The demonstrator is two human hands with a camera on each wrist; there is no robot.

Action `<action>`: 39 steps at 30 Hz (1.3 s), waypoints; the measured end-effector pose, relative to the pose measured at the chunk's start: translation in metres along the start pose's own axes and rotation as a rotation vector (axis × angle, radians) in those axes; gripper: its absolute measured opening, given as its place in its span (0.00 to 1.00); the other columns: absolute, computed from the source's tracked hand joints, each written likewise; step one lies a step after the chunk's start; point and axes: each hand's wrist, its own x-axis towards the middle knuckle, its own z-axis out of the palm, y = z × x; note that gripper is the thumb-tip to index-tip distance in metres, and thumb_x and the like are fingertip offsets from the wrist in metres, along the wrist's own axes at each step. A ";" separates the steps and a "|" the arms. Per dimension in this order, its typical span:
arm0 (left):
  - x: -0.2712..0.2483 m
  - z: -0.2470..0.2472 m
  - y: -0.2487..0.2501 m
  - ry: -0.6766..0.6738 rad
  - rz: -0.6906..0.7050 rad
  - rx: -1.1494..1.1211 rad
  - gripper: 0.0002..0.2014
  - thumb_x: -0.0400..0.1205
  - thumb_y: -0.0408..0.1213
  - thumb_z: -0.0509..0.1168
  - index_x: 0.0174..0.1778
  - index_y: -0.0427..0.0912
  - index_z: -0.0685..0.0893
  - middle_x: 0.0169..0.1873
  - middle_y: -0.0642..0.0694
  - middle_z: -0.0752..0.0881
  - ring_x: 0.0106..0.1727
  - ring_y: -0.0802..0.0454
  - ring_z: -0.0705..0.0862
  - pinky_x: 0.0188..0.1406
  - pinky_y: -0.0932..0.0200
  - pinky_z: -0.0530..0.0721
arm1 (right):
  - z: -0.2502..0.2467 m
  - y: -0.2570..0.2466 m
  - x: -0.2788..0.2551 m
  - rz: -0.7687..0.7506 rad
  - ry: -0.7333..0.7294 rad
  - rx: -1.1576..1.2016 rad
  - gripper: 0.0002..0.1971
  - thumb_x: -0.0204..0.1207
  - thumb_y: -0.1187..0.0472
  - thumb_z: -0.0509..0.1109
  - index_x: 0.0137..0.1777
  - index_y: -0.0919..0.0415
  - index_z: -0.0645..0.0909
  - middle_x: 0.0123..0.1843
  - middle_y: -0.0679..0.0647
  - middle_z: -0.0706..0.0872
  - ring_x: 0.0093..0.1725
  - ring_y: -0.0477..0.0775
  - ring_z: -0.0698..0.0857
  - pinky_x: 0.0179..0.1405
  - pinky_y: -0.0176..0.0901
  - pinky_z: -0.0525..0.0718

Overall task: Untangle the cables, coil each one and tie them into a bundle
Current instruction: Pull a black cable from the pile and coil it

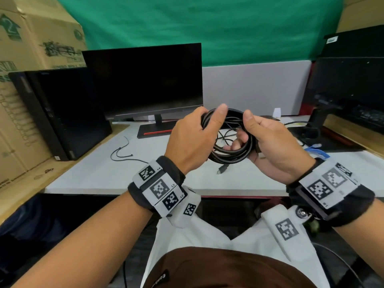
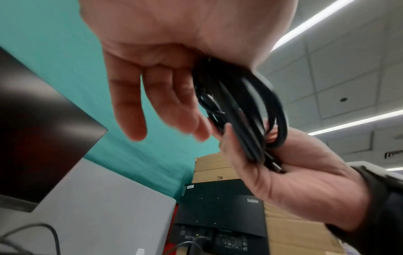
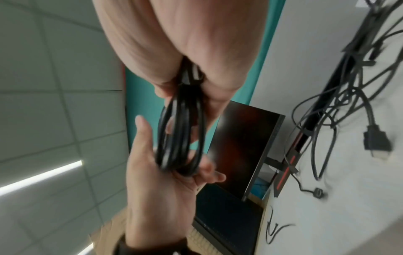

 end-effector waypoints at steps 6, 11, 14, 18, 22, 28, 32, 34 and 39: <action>-0.010 0.006 -0.015 -0.183 -0.025 0.297 0.20 0.76 0.70 0.61 0.54 0.60 0.81 0.36 0.58 0.86 0.39 0.58 0.86 0.44 0.51 0.86 | 0.000 0.000 0.000 0.126 -0.059 -0.061 0.22 0.81 0.44 0.63 0.36 0.59 0.84 0.24 0.51 0.63 0.20 0.50 0.69 0.38 0.51 0.89; -0.009 0.014 -0.009 -0.123 0.042 0.568 0.26 0.80 0.70 0.47 0.53 0.52 0.77 0.31 0.51 0.85 0.36 0.46 0.83 0.37 0.51 0.80 | -0.005 -0.001 0.005 0.273 0.084 0.026 0.24 0.80 0.36 0.64 0.41 0.56 0.88 0.23 0.49 0.57 0.17 0.48 0.59 0.27 0.45 0.84; -0.004 0.013 -0.010 -0.275 -0.010 0.648 0.27 0.83 0.69 0.43 0.48 0.51 0.76 0.33 0.51 0.84 0.37 0.44 0.80 0.36 0.51 0.72 | -0.006 -0.003 0.007 0.296 0.098 0.013 0.29 0.79 0.32 0.61 0.24 0.48 0.86 0.23 0.49 0.61 0.17 0.49 0.61 0.27 0.44 0.84; 0.005 -0.003 -0.010 -0.212 0.045 0.784 0.30 0.79 0.75 0.49 0.39 0.51 0.78 0.27 0.55 0.83 0.31 0.52 0.83 0.32 0.56 0.76 | -0.012 -0.010 0.009 0.307 0.014 -0.036 0.33 0.79 0.30 0.56 0.33 0.53 0.90 0.23 0.50 0.64 0.18 0.50 0.66 0.27 0.47 0.85; 0.006 -0.006 -0.005 -0.397 0.106 0.375 0.13 0.83 0.57 0.65 0.55 0.53 0.79 0.39 0.54 0.86 0.36 0.53 0.86 0.36 0.48 0.85 | -0.015 -0.009 0.009 0.330 -0.078 -0.062 0.38 0.78 0.29 0.57 0.59 0.68 0.84 0.25 0.53 0.70 0.20 0.52 0.72 0.32 0.51 0.88; 0.010 -0.004 -0.015 -0.277 0.033 0.195 0.06 0.87 0.45 0.63 0.55 0.48 0.80 0.35 0.55 0.84 0.40 0.51 0.86 0.39 0.49 0.85 | -0.035 -0.006 0.017 0.328 -0.088 0.018 0.50 0.69 0.21 0.57 0.71 0.68 0.78 0.57 0.64 0.88 0.53 0.62 0.88 0.52 0.59 0.89; 0.014 -0.004 -0.023 -0.177 -0.107 0.112 0.07 0.87 0.45 0.61 0.51 0.46 0.77 0.39 0.41 0.88 0.37 0.45 0.87 0.33 0.49 0.88 | -0.045 0.003 0.014 0.350 -0.128 -0.115 0.39 0.63 0.28 0.73 0.60 0.62 0.84 0.54 0.60 0.88 0.49 0.58 0.89 0.47 0.55 0.90; 0.013 0.002 -0.026 -0.178 -0.136 0.084 0.08 0.87 0.46 0.62 0.52 0.44 0.76 0.40 0.40 0.88 0.29 0.54 0.85 0.19 0.62 0.80 | -0.042 0.010 0.013 0.284 -0.105 -0.177 0.25 0.69 0.44 0.80 0.54 0.66 0.85 0.51 0.62 0.87 0.41 0.55 0.90 0.39 0.46 0.90; 0.012 0.009 -0.027 -0.197 -0.194 0.007 0.12 0.83 0.53 0.66 0.49 0.48 0.80 0.32 0.46 0.89 0.25 0.58 0.83 0.23 0.57 0.85 | -0.034 0.011 0.012 0.182 -0.028 -0.347 0.08 0.77 0.62 0.75 0.46 0.69 0.87 0.42 0.65 0.90 0.32 0.53 0.89 0.34 0.40 0.90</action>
